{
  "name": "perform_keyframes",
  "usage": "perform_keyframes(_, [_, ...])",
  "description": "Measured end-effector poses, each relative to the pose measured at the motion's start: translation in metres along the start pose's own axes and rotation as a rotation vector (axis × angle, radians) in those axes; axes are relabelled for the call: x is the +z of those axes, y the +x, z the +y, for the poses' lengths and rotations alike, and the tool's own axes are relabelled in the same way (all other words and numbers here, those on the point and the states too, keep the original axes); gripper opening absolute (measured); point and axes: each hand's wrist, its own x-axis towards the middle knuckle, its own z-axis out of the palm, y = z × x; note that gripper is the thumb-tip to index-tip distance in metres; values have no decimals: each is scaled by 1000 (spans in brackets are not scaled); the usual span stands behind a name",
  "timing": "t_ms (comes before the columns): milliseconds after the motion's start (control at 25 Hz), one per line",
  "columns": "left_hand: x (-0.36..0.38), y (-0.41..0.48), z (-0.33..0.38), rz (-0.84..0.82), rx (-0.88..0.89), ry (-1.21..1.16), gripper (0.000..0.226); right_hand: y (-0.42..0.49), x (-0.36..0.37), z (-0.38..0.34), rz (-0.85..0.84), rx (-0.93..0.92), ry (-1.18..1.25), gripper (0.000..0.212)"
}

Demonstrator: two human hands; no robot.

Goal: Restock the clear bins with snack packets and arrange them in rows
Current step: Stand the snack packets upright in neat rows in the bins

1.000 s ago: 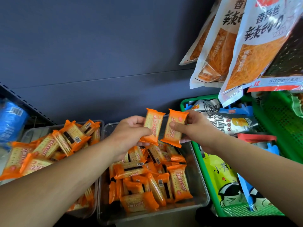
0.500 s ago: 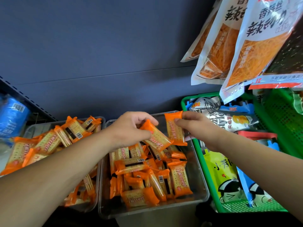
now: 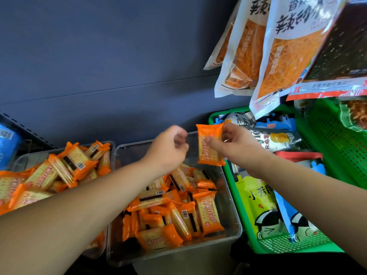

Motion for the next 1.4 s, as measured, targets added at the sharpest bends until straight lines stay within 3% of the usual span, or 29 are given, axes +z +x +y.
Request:
perform_keyframes(80, [24,10,-17,-304,-23,291,26,3,-7,5,86,-5,34,39])
perform_keyframes(160, [48,13,-29,-612,-20,474,68,5,-12,10,116,-9,85,40])
perform_keyframes(240, [64,17,-38,-694,-56,518,94,5,-15,15,119,-13,87,37])
perform_keyframes(360, [64,20,-51,-604,-37,566,76,3,-17,17,82,-36,48,35])
perform_keyframes(520, [34,23,-48,-662,-37,573,36,1,-11,14,62,-43,14,34])
perform_keyframes(640, [17,33,-64,-447,-118,354,20,3,-4,15,38,-45,12,33])
perform_keyframes(800, [22,35,-85,-287,-325,30,22,10,-4,18,71,-11,2,33])
perform_keyframes(1040, [42,23,-96,-286,-224,356,44,13,7,16,32,-12,-21,36])
perform_keyframes(1240, [43,27,-93,-256,-370,141,33,10,9,10,20,-14,-30,37])
perform_keyframes(1400, [43,27,-94,-253,-407,-8,80,10,7,12,16,-8,-52,37])
